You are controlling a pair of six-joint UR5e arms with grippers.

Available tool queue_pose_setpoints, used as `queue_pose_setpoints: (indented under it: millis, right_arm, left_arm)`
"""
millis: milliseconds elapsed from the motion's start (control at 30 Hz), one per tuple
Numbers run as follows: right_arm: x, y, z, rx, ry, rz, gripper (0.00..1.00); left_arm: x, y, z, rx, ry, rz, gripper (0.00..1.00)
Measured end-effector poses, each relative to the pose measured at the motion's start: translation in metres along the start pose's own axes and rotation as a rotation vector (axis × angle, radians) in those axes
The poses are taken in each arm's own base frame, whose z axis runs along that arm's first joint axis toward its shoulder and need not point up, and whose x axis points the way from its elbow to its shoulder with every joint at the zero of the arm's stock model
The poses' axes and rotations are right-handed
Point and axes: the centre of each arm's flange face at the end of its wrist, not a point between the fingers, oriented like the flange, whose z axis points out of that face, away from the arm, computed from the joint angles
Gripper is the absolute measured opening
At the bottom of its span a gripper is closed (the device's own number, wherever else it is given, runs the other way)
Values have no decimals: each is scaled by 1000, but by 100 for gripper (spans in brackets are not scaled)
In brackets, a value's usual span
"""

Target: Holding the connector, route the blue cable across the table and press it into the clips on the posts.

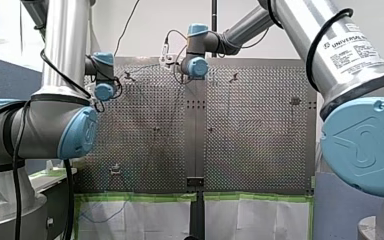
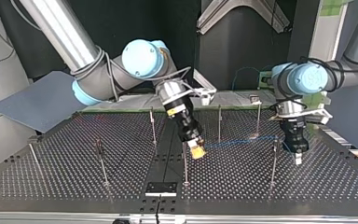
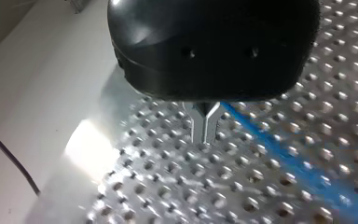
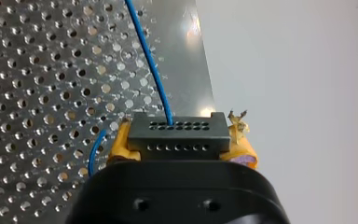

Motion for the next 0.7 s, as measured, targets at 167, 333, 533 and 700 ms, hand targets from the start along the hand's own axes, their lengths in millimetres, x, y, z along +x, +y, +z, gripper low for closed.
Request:
queue_pose_setpoints:
  millis: [167, 333, 533, 700]
  right_arm:
    - [-1, 5, 0, -10, -3, -4, 0]
    - [-2, 9, 0, -23, -9, -10, 0]
    - [-3, 18, -1, -60, -22, -18, 0]
    - [-4, 21, -2, -80, -36, -34, 0]
  left_arm:
    - [20, 9, -1, -13, 48, 7, 0]
    - [24, 12, -1, -19, 60, 10, 0]
    - [25, 13, -2, -21, 68, 7, 0]
    - [26, 14, -2, -23, 73, -2, 0]
